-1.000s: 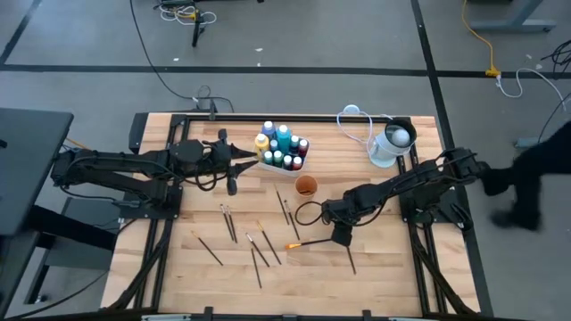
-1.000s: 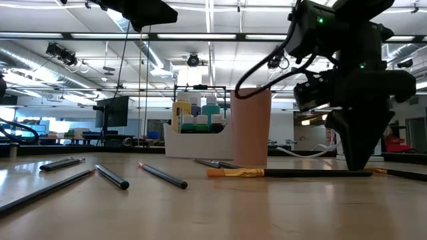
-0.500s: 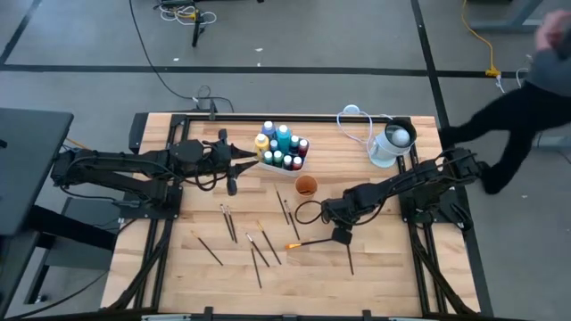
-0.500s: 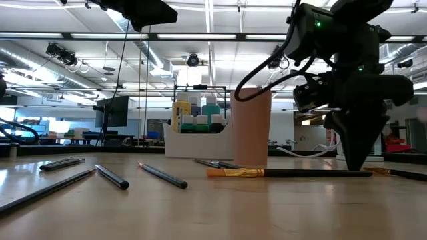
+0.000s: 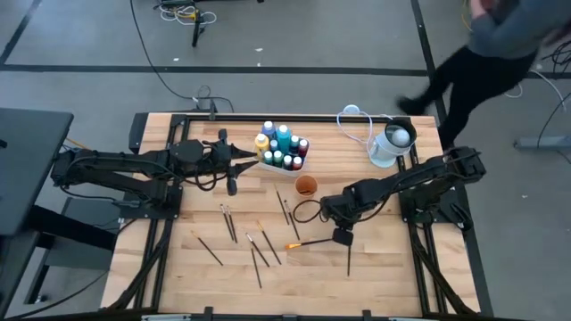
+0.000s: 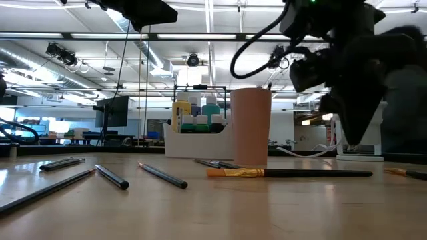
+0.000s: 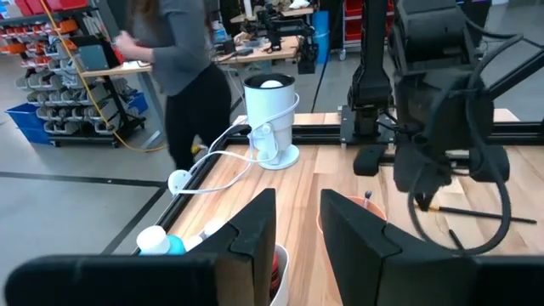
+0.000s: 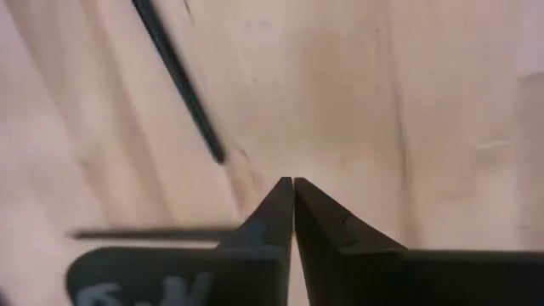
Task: Pick & Place Paint Supplies
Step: Put the black paint brush into the orange cup
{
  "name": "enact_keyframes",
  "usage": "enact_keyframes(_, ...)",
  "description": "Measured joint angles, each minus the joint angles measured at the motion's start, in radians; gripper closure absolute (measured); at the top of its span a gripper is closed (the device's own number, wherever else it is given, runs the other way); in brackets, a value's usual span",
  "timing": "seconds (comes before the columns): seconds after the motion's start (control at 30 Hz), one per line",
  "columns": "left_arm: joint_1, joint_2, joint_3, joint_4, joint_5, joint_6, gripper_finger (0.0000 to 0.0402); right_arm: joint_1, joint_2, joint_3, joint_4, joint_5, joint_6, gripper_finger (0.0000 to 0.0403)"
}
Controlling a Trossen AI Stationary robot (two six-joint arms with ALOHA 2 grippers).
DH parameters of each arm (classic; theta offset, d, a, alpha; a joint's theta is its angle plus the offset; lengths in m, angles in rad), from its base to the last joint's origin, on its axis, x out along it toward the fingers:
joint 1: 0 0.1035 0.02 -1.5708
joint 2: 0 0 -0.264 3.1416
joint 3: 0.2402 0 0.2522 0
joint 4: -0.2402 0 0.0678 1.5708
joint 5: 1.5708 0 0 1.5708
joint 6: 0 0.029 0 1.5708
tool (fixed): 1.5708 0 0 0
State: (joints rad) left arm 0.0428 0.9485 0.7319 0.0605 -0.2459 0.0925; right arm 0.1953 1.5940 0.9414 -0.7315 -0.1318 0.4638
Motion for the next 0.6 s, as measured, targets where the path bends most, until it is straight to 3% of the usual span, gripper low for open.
enact_keyframes(0.17,0.0,0.0,0.0,0.0,0.0,0.001,0.0299,0.003,-0.015,0.027,-0.075,0.039,-0.136,0.035)
enact_keyframes(0.37,0.0,0.0,0.0,0.0,0.0,0.002,0.0299,0.022,-0.013,0.026,-0.225,-0.031,-0.461,0.0308)
enact_keyframes(0.6,0.0,0.0,0.0,0.0,0.0,0.002,0.0299,0.073,-0.011,0.016,-0.183,0.085,-0.826,0.0257)
